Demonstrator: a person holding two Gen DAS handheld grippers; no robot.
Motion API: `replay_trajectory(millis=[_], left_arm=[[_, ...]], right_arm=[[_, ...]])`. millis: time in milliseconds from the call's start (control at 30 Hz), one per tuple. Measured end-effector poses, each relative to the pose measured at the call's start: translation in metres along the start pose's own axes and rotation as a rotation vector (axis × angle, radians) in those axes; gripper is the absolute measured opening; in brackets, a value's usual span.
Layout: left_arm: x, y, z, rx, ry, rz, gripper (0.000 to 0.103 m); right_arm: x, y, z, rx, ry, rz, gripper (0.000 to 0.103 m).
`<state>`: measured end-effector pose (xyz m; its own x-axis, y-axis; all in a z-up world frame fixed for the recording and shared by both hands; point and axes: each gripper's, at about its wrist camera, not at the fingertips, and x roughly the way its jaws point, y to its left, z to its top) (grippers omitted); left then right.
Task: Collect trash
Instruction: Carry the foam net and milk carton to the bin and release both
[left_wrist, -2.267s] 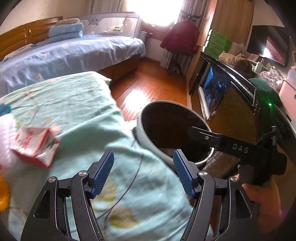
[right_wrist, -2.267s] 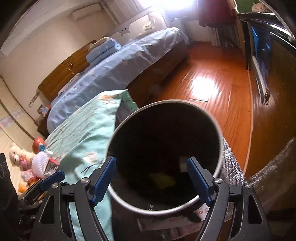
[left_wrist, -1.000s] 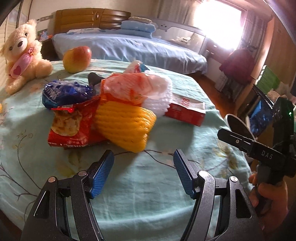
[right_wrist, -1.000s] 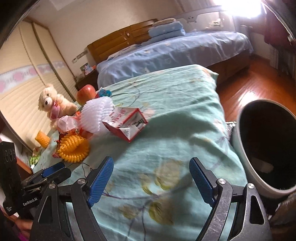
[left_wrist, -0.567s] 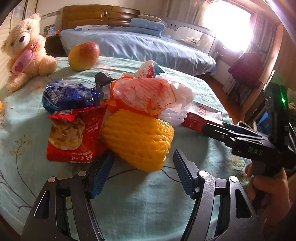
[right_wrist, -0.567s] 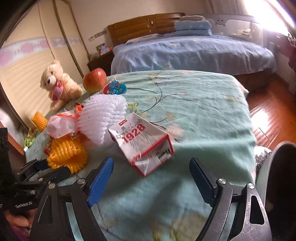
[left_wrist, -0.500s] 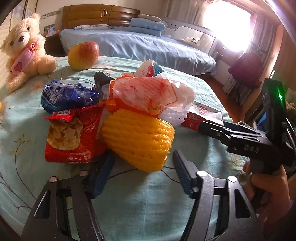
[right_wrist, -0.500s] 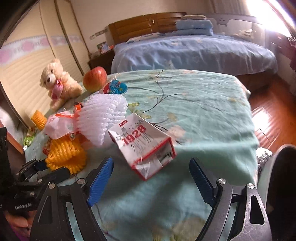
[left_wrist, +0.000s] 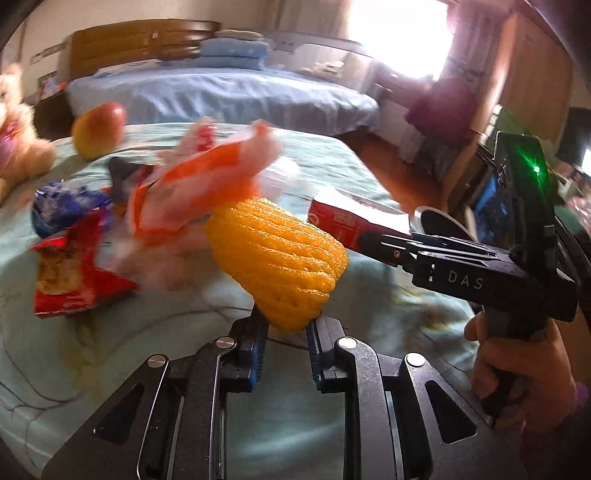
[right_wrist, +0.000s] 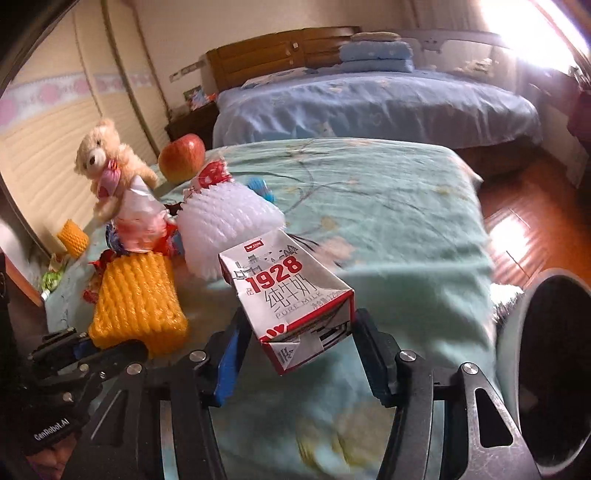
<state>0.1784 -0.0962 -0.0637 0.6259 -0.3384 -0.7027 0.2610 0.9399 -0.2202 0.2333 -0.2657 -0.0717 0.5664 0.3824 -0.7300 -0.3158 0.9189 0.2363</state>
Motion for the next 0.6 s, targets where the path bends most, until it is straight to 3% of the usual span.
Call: replay_trajectory(millis=[333,600], left_arm=[[0.007,-0.044,0.002,0.095,0.021,-0.093,0.018],[0.011,-0.066,0.003,0.137,0.028,-0.119,0.018]], right_arm=[[-0.053,-0.038,-0.030,0.153,-0.099,-0.066,0.054],[-0.076,-0.059,-0.044,0.218,-0.145,-0.083,0.053]])
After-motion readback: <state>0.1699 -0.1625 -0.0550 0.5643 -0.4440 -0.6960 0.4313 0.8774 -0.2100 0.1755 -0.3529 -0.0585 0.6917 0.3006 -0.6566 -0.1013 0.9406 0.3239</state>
